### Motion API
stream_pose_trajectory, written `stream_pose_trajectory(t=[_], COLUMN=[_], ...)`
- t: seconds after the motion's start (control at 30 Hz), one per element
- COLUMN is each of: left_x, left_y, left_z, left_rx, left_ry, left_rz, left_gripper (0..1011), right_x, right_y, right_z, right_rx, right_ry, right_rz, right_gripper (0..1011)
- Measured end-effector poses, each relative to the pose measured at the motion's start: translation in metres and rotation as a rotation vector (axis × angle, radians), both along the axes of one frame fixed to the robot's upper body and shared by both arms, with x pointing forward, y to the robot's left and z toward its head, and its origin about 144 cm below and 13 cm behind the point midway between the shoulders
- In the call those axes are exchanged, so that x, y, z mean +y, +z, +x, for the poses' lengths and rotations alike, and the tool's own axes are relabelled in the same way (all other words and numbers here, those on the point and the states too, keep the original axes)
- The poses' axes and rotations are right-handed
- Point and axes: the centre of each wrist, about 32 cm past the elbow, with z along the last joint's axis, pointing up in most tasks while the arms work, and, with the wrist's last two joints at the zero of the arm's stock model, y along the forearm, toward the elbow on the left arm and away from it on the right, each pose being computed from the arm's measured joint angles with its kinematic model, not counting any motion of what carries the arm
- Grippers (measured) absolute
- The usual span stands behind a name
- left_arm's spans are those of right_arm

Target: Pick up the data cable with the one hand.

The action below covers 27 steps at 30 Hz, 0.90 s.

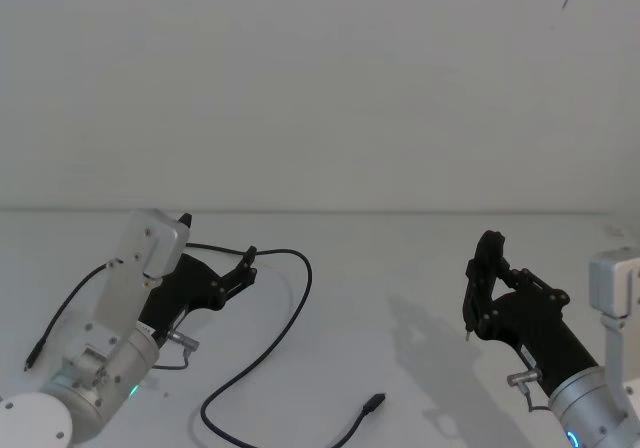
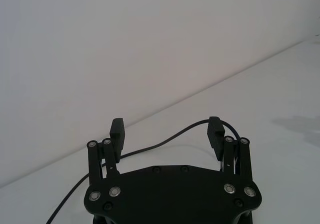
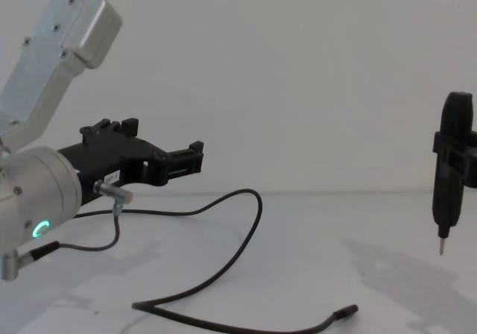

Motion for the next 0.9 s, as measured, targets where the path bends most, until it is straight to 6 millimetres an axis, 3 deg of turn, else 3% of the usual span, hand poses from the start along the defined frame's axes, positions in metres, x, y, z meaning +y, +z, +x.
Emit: stream_pose_trajectory(t=[0.9], left_x=[-0.0004], left_y=[0.0003], left_z=[-0.0001], left_rx=[-0.001], left_ry=[-0.002], left_rz=[-0.001], left_gripper=[1001], right_x=[0.0000], right_y=[0.0000], right_z=[0.0000], right_rx=[0.000], right_ry=[0.000], right_rz=[0.000], right_gripper=[283])
